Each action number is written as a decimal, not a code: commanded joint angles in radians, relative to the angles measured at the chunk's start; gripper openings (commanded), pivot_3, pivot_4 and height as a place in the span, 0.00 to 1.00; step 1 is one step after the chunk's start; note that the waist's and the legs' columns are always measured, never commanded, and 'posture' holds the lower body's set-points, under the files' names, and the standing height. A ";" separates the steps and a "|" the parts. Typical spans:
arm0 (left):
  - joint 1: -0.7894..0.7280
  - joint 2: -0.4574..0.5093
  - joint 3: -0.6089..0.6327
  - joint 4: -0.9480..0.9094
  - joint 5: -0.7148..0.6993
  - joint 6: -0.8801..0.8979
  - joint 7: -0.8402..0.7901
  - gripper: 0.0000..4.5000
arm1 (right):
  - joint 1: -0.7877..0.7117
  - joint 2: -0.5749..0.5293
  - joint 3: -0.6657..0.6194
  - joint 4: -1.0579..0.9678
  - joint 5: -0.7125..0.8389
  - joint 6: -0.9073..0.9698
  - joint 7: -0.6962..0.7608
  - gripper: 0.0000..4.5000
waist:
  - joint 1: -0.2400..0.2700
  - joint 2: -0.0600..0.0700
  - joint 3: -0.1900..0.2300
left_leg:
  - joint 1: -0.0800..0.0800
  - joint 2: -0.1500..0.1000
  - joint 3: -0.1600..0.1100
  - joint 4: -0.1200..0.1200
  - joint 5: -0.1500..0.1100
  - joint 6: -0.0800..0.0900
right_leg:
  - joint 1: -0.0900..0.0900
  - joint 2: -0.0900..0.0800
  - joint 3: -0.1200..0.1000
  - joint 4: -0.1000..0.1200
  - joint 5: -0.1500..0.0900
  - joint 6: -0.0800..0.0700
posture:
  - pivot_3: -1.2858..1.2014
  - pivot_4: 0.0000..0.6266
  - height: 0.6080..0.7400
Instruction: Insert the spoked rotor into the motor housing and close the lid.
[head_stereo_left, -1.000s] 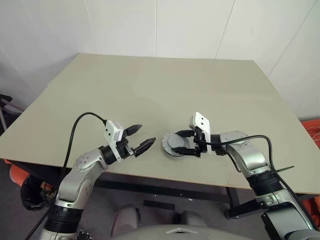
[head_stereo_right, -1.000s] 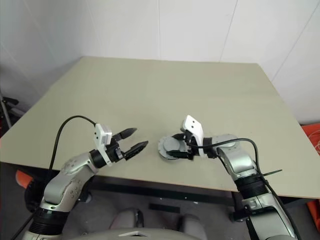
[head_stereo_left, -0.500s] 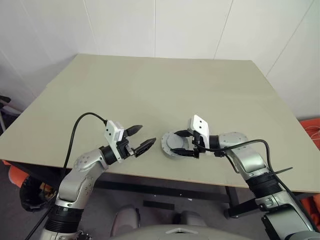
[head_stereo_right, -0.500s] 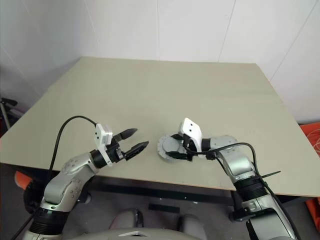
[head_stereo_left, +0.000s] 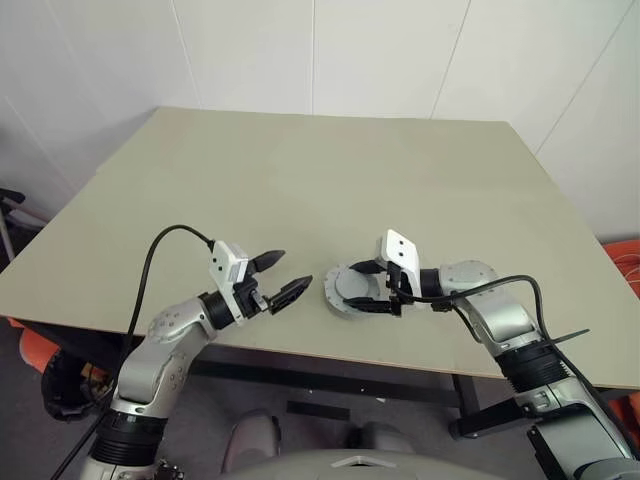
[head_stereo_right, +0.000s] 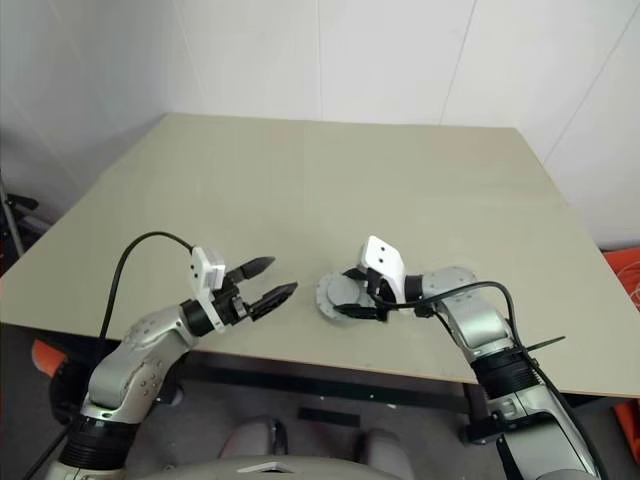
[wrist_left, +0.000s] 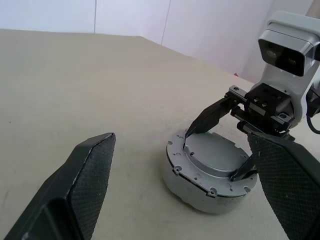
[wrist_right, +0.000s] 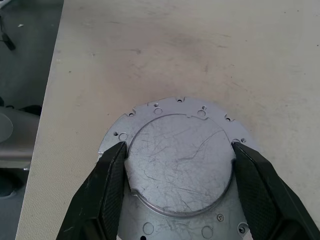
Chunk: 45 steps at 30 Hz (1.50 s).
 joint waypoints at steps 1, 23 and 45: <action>0.000 -0.002 0.006 -0.043 -0.010 -0.010 -0.001 1.00 | -0.006 -0.010 0.018 0.034 -0.046 0.001 -0.026 0.71 | -0.001 0.000 0.000 | 0.000 0.000 0.000 0.000 0.000 0.000 | 0.000 0.000 0.000 0.000 0.000 0.000 | 0.52 0.00 1.00; -0.173 0.030 -0.071 0.180 0.082 -0.037 -0.107 1.00 | -0.012 -0.017 0.055 0.047 -0.047 0.034 -0.021 0.71 | 0.000 0.000 -0.001 | 0.003 0.000 0.000 0.001 0.000 -0.001 | 0.003 0.000 0.000 0.000 -0.003 0.005 | 0.52 0.00 1.00; -0.524 -0.106 -0.211 0.727 0.266 -0.323 -0.440 0.01 | -0.004 -0.015 0.050 0.019 -0.040 0.063 -0.042 0.71 | 0.001 -0.001 -0.002 | 0.002 0.000 0.000 0.000 0.001 -0.001 | 0.002 -0.001 0.000 0.000 0.000 -0.001 | 0.52 0.00 1.00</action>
